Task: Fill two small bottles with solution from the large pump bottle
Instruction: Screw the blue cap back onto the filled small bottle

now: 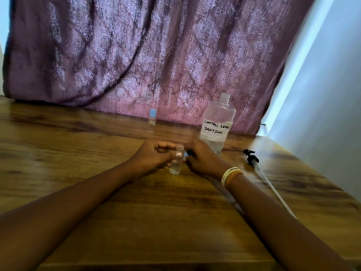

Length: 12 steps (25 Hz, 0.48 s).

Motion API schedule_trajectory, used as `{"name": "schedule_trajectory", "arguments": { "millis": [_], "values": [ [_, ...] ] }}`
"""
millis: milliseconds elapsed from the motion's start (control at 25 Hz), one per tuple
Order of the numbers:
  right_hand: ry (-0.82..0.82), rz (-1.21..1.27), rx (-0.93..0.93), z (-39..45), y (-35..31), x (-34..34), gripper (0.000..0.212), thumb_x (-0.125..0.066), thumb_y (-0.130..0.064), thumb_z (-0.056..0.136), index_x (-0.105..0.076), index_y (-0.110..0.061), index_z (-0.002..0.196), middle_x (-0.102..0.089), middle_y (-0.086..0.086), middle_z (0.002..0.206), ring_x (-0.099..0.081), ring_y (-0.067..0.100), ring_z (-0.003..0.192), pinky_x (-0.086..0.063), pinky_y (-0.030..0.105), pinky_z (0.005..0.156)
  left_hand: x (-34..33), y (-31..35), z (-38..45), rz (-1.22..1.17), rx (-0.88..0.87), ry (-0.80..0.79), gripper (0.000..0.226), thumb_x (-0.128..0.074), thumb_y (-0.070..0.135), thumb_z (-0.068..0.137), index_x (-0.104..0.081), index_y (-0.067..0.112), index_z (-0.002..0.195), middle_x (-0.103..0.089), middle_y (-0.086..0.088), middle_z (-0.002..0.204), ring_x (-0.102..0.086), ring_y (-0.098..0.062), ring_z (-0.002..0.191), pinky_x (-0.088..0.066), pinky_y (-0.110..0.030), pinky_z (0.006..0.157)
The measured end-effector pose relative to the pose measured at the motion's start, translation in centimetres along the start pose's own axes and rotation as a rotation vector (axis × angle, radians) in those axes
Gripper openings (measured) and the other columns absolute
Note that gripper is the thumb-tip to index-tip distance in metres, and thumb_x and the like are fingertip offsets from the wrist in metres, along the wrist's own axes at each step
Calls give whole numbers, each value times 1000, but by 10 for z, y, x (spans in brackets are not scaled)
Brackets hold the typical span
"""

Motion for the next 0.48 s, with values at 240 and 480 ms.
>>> {"name": "schedule_trajectory", "arguments": {
  "millis": [240,480],
  "values": [
    [351,915,-227,-7,-12,30,20,-61,-16,94,-63,1,103,-64,8,70,-65,13,58,-58,23,57,4,-7,2,45,69,63,32,-78,9,75,-71,6,106,-76,-15,91,-68,-16,70,-51,-25,58],
    [312,900,-86,-10,-31,25,26,-75,5,76,-58,-1,96,-73,21,100,-73,21,94,-59,32,83,3,-4,1,50,7,22,22,-76,6,77,-75,13,98,-77,-4,81,-69,-7,67,-53,-18,59]
  ]
}}
Point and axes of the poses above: each hand's wrist, its own z-axis towards the middle knuckle, its own x-axis out of the back of the hand, y = z × x, the point moved 3 cm from there along z, towards the middle knuckle
